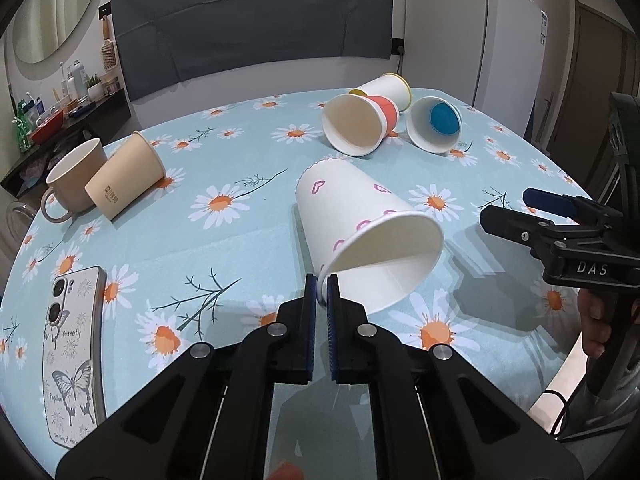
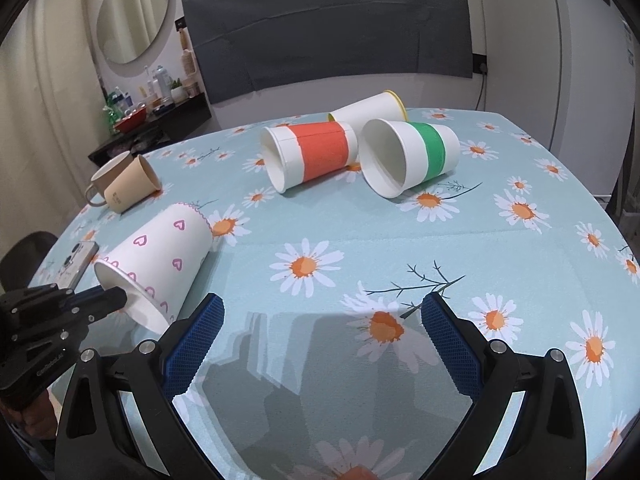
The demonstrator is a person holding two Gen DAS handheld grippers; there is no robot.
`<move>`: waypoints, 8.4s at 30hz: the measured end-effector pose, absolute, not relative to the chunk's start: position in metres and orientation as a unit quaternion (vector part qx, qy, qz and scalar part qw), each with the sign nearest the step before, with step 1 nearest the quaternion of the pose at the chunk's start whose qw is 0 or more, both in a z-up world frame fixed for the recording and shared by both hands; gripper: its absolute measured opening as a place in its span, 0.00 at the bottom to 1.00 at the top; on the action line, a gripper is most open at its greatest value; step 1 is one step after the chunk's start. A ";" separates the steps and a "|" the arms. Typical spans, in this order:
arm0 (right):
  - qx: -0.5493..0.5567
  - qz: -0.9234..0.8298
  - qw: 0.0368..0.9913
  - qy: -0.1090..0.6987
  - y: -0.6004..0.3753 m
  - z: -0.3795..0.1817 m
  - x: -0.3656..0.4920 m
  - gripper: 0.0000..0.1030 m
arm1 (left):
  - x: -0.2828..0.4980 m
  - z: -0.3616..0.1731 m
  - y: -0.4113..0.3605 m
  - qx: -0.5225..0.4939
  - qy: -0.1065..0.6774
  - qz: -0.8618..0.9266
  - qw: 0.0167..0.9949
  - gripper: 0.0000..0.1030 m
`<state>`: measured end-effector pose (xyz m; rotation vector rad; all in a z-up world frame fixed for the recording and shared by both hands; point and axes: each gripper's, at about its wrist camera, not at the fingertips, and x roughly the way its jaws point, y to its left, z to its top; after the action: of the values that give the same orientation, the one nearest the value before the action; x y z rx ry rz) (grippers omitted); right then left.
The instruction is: Flip cup upside down
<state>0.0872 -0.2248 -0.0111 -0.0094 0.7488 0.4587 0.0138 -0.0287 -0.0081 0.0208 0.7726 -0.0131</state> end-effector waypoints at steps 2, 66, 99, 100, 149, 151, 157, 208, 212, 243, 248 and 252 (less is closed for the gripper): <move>-0.009 0.224 0.906 0.361 -0.222 -0.010 0.083 0.92 | 0.008 -0.008 -0.028 0.011 0.374 -0.005 0.927 0.06; 0.055 0.420 0.715 0.555 -0.116 0.019 0.205 0.56 | -0.001 -0.015 0.029 0.038 0.355 0.016 0.934 0.94; -0.202 0.298 0.884 0.299 -0.093 0.024 0.126 0.58 | 0.008 -0.018 0.025 0.042 0.363 0.041 0.930 0.94; -0.201 0.298 0.883 0.300 -0.094 0.024 0.125 0.60 | 0.007 -0.018 0.026 0.041 0.363 0.043 0.930 0.94; -0.077 0.261 0.931 0.244 -0.179 -0.007 0.053 0.92 | 0.002 -0.009 -0.006 0.037 0.308 0.035 0.950 0.94; -0.073 0.261 0.931 0.245 -0.180 -0.007 0.054 0.92 | 0.002 -0.009 -0.007 0.041 0.307 0.037 0.950 0.94; -0.065 0.259 0.931 0.250 -0.182 -0.007 0.056 0.92 | 0.001 -0.009 -0.009 0.052 0.305 0.043 0.950 0.94; -0.062 0.268 0.927 0.257 -0.182 -0.009 0.058 0.92 | 0.003 -0.012 -0.010 0.055 0.314 0.034 0.947 0.94; -0.062 0.268 0.927 0.256 -0.181 -0.009 0.058 0.92 | 0.003 -0.012 -0.010 0.054 0.314 0.034 0.947 0.94; -0.061 0.269 0.926 0.258 -0.181 -0.010 0.058 0.92 | 0.003 -0.012 -0.007 0.045 0.319 0.034 0.946 0.94; -0.062 0.269 0.926 0.258 -0.182 -0.010 0.059 0.92 | 0.002 -0.012 -0.007 0.048 0.317 0.035 0.947 0.94; -0.061 0.268 0.926 0.258 -0.181 -0.010 0.058 0.92 | 0.002 -0.012 -0.007 0.046 0.317 0.035 0.947 0.94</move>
<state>0.0584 -0.1815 -0.0096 -0.1256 0.5289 0.5505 0.0022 -0.0070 -0.0118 0.0934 0.6464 0.0711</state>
